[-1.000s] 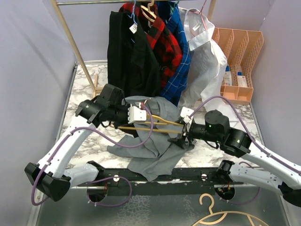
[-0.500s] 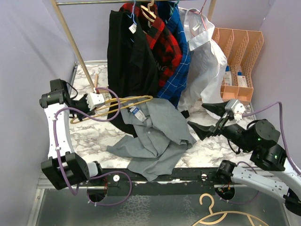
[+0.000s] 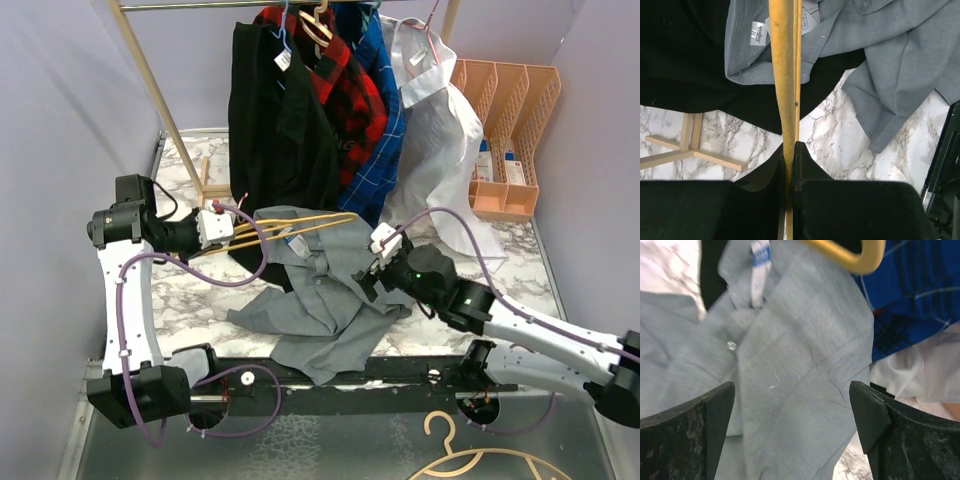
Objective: Place the shirt on the hanger
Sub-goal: Hang the shirt on the hanger.
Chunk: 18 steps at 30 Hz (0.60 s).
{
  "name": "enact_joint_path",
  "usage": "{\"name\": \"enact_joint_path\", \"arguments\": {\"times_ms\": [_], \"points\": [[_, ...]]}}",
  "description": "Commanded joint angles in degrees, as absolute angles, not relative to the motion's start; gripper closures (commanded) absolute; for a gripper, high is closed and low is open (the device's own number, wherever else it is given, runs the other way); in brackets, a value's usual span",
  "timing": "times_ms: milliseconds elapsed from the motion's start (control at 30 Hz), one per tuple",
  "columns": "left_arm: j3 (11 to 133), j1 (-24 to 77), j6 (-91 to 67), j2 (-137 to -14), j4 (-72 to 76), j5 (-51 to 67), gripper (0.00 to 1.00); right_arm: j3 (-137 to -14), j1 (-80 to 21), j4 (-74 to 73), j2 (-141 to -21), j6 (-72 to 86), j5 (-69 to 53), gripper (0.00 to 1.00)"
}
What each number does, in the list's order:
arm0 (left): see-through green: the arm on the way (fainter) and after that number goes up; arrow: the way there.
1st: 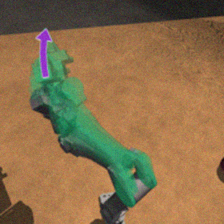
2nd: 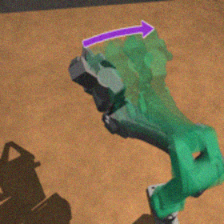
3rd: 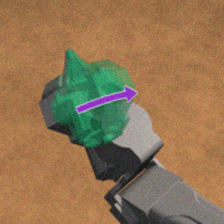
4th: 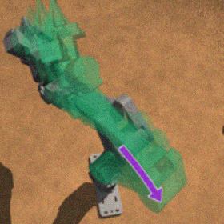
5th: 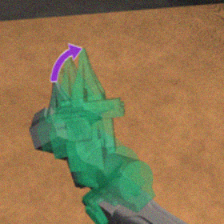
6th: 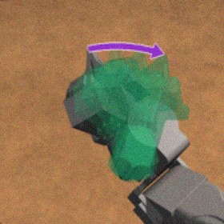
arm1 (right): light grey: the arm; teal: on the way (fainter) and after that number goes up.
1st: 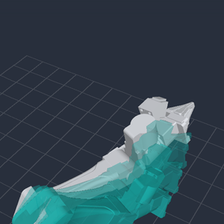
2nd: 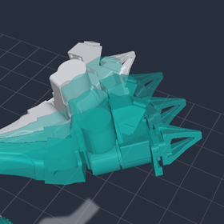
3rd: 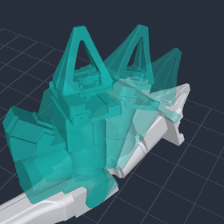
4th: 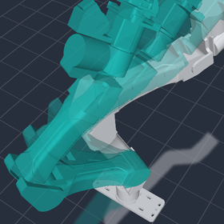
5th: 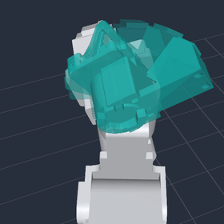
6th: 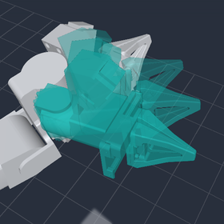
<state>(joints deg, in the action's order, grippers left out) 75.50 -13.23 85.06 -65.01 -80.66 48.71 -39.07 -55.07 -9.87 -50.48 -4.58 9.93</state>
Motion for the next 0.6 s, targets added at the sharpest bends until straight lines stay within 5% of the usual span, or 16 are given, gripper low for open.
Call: {"name": "enact_joint_path", "arguments": {"times_ms": [0, 333, 567], "points": [[75.80, -12.49, 84.25, -63.44, -81.89, 50.87, 1.00, -33.85, -55.25, 13.42, -56.03, -10.43, 17.35, 0.02], [73.92, -12.49, 85.07, -62.13, -81.83, 46.00, 1.00, -30.55, -54.15, 32.97, -68.76, -11.89, 21.84, 0.03], [73.57, -12.52, 85.28, -62.55, -81.74, 45.93, 1.00, -27.20, -49.05, 34.71, -70.42, -7.75, 20.00, 0.17]]}}
